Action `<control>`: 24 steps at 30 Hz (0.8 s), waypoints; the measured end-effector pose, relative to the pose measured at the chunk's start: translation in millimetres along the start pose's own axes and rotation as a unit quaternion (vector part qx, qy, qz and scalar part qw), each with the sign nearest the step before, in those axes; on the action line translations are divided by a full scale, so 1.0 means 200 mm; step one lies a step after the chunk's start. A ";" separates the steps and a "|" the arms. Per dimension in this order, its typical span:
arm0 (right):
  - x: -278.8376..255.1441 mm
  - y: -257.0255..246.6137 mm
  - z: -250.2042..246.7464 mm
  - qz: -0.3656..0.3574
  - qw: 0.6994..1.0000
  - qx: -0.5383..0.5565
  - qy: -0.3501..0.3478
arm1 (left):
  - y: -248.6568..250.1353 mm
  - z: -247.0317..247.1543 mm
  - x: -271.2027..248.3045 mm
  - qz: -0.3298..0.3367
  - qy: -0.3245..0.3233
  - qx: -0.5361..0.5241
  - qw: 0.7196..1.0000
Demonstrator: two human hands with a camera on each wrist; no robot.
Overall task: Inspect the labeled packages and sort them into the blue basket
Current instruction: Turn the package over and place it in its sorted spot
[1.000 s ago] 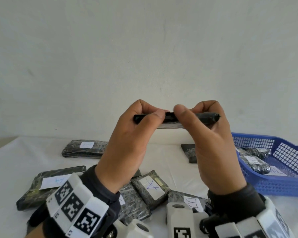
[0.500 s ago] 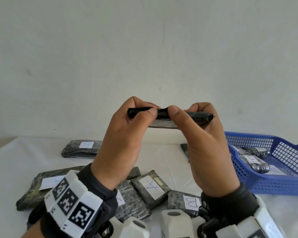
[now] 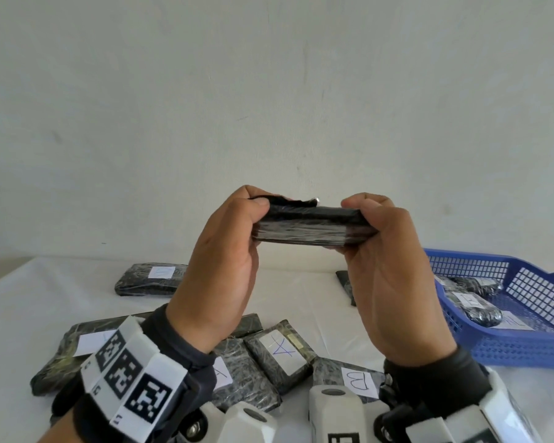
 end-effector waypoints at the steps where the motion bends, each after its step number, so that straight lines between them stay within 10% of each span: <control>1: 0.00 0.00 -0.01 0.007 1.000 0.021 0.006 | 0.01 0.00 0.00 0.002 0.002 -0.021 1.000; 24: -0.02 0.08 -0.01 0.064 0.990 -0.116 0.046 | 0.00 0.00 -0.02 -0.051 0.021 0.071 0.996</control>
Point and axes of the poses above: each hand's wrist, its own x-axis towards the middle knuckle, its own z-axis out of the palm, y = z × x, the point moved 10 cm from there along x, towards the middle knuckle
